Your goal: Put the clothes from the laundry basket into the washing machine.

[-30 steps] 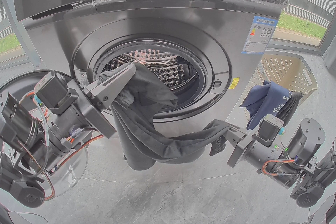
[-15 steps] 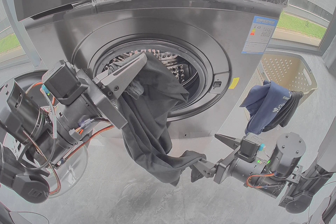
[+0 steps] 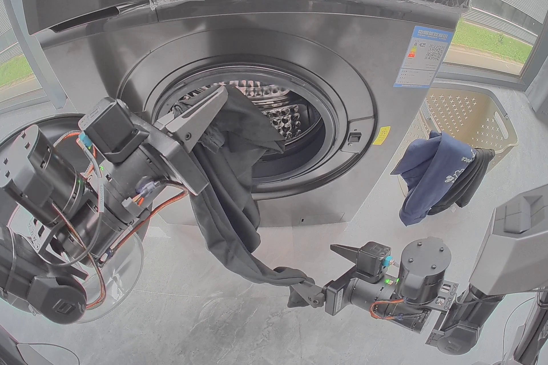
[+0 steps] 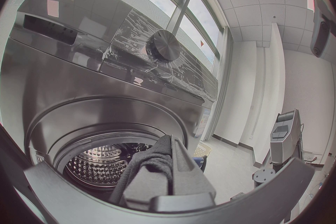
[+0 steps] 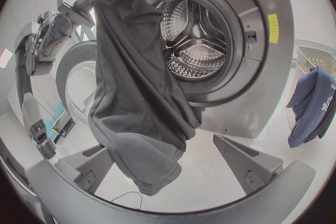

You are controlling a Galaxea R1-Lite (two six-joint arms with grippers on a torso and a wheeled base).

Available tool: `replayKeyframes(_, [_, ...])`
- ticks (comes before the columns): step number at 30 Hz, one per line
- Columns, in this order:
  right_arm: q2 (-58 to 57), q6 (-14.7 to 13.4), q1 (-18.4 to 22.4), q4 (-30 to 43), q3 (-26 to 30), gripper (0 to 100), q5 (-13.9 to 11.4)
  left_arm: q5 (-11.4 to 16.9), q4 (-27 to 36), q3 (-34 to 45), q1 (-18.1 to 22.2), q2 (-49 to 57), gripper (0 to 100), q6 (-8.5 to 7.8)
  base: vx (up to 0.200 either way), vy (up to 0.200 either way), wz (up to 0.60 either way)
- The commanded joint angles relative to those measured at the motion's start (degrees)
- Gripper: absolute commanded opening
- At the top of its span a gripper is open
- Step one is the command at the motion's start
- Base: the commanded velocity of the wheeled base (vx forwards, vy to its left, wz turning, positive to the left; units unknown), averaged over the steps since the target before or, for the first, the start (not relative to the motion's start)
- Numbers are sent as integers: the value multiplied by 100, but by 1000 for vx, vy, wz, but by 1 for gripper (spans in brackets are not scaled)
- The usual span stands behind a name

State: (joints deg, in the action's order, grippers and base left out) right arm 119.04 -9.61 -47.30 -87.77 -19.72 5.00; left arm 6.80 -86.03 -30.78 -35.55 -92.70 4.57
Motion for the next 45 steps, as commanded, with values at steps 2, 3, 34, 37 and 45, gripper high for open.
replayKeyframes(2, [216,-15,133,-3,267,100,10,-3,7,2,13,-38,0,-18,0,0,0])
replayKeyframes(3, [207,-15,142,-3,355,100,10,-12,7,2,13,-38,0,-26,0,0,0])
replayKeyframes(34, [1376,328,-271,-3,-2677,100,-359,-65,394,-7,-22,182,0,-114,0,0,0])
replayKeyframes(37, [1587,354,-253,6,-2941,100,-430,-65,394,-7,-58,191,0,-114,0,0,0])
replayKeyframes(45, [2369,460,239,58,-4110,100,-430,-65,385,-7,-84,252,0,-114,0,0,0])
